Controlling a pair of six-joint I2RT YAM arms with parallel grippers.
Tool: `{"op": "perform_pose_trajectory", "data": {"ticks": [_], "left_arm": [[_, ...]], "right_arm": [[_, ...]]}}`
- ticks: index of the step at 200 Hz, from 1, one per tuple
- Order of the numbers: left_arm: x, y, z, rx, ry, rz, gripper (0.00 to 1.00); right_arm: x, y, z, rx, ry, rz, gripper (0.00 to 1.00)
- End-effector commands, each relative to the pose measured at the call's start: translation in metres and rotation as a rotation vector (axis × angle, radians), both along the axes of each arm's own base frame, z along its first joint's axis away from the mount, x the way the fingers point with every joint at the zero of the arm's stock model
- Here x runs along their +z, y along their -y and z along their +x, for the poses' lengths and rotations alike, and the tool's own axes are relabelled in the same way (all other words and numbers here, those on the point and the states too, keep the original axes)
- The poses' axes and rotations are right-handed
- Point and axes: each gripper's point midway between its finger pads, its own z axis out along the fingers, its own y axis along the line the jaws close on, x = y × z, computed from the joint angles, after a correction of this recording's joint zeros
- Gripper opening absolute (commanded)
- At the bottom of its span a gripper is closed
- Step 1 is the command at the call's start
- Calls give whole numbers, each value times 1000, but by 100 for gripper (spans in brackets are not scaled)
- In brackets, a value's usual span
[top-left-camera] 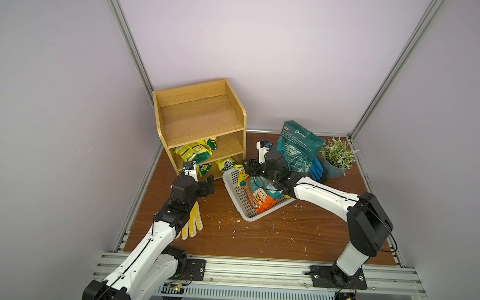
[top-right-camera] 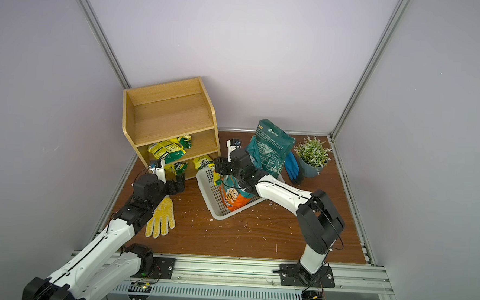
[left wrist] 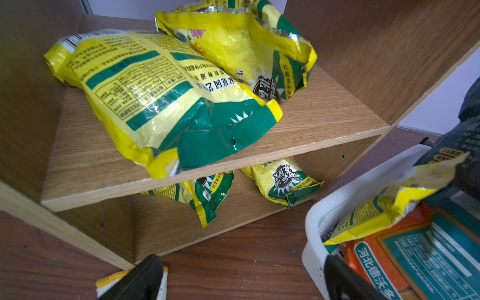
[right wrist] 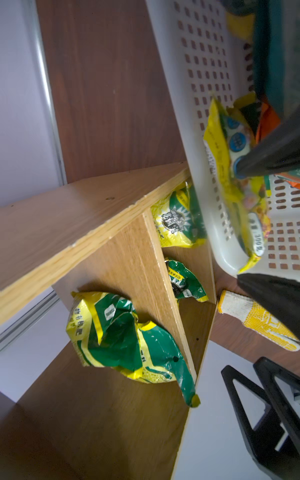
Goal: Take down the fertilizer bag from the shelf
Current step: Place the fertilizer bag in the storage box, then pick up the fertilizer bag from the shelf.
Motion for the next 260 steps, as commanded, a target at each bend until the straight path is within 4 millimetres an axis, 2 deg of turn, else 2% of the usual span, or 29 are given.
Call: {"op": "perform_pose_trajectory", "data": {"ticks": [1, 23, 48, 100, 123, 143, 189, 234, 260], "left_arm": [[0, -4, 1, 11, 4, 3, 100], [0, -4, -1, 15, 5, -8, 100], [-3, -3, -4, 19, -15, -42, 100], [-13, 2, -23, 19, -38, -161, 100], [-15, -6, -28, 58, -25, -166, 100], [-12, -7, -27, 64, -5, -173, 100], [-11, -8, -25, 68, 3, -178, 100], [-6, -10, -24, 75, 25, -186, 100], [-6, -11, -24, 75, 28, -195, 100]], "right_arm": [[67, 17, 2, -3, 168, -14, 73], [96, 10, -10, 69, 223, 9, 73], [106, -5, -19, 145, 246, 19, 73], [88, -71, -44, 291, 240, 140, 70], [86, -102, -56, 314, 323, 136, 69], [79, -120, -57, 274, 432, 93, 69], [67, -120, -31, 100, 589, 116, 65], [74, -121, -15, 22, 664, 114, 60], [73, -133, -10, 29, 692, 124, 59]]}}
